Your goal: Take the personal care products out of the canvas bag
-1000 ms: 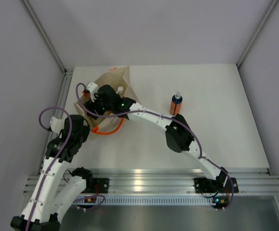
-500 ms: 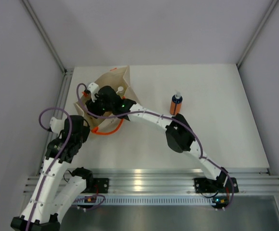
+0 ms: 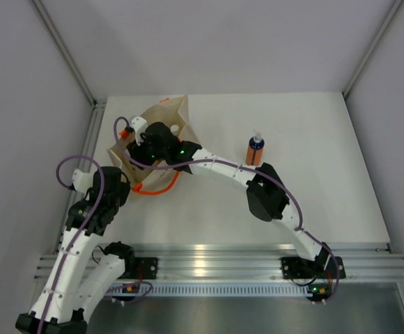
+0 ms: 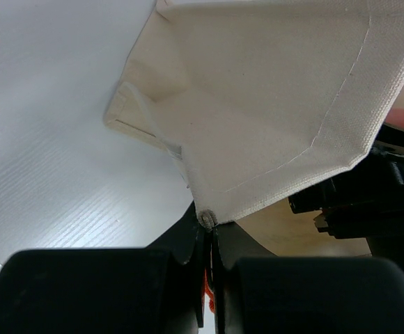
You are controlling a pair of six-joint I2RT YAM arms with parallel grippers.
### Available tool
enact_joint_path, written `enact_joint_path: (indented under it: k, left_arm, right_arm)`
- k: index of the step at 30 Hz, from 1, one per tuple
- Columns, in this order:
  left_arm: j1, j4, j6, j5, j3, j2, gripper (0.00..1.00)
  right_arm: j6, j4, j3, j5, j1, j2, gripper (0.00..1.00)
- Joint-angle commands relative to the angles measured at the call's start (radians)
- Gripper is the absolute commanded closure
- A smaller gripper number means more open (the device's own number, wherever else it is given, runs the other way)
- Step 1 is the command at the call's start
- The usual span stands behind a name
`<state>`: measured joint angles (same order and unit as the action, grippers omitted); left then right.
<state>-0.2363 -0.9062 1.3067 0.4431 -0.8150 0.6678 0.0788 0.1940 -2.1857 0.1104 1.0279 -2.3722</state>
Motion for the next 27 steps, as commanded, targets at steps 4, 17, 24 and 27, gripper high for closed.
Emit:
enact_joint_path:
  k: [4,17,24,27]
  left_arm:
    - [0.002,0.000,-0.007,0.031,-0.010,-0.005,1.00]
    - [0.002,-0.002,-0.001,0.036,-0.013,0.001,1.00]
    - [0.003,0.000,0.014,0.051,-0.016,-0.002,1.00]
    - [0.002,-0.014,0.019,0.069,-0.027,-0.007,1.00]
  right_arm:
    - [-0.005,-0.128,-0.036,-0.006,0.006,0.218,1.00]
    - [-0.034,-0.102,0.006,-0.021,0.015,0.404,1.00]
    - [-0.065,-0.064,0.014,-0.038,0.015,0.519,1.00]
    - [-0.071,-0.047,0.021,-0.064,0.015,0.568,1.00]
